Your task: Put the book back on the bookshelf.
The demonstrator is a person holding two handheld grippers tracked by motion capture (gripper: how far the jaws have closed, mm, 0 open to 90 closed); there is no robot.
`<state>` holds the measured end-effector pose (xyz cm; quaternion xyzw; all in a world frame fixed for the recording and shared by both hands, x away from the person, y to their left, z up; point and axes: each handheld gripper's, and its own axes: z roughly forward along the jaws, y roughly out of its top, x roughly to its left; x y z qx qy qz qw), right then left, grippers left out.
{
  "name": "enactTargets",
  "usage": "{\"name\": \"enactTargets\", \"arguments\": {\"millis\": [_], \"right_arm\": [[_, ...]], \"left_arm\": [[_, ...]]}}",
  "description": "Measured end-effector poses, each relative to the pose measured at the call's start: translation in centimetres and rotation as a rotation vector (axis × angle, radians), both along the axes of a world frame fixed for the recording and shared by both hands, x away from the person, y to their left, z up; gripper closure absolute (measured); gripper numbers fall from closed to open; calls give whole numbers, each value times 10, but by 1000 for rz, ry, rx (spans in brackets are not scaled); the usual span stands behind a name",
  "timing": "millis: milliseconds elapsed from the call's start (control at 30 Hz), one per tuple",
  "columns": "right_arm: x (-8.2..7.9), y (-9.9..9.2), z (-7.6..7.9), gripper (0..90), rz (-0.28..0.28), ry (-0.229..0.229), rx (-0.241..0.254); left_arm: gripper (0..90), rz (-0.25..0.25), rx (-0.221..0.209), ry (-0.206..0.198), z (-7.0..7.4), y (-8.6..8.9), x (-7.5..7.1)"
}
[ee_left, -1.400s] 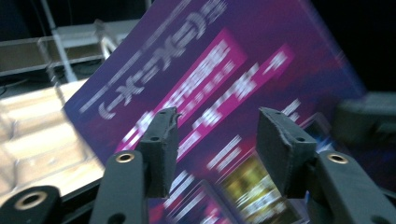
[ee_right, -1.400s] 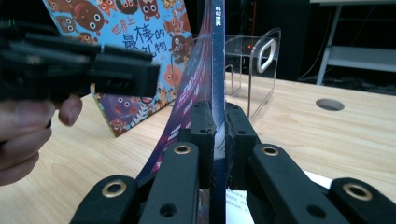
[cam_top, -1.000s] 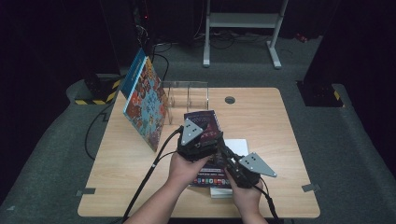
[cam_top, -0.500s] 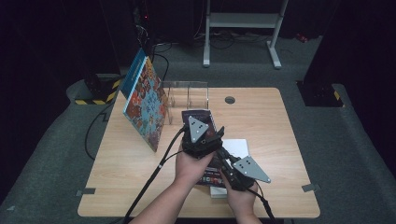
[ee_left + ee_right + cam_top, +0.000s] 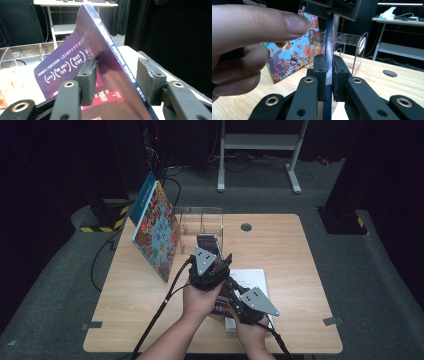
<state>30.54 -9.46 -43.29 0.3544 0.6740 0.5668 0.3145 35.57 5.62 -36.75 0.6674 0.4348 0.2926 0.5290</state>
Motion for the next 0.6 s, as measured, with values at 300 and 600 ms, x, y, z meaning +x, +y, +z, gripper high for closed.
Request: {"name": "enactTargets", "arguments": {"millis": [300, 600], "right_arm": [[0, 5, -2, 775, 18, -6, -18], [1, 7, -5, 720, 42, 19, -9]], "left_arm": [[620, 7, -7, -2, -4, 2, -3], [746, -20, -31, -17, -2, 3, -5]]}}
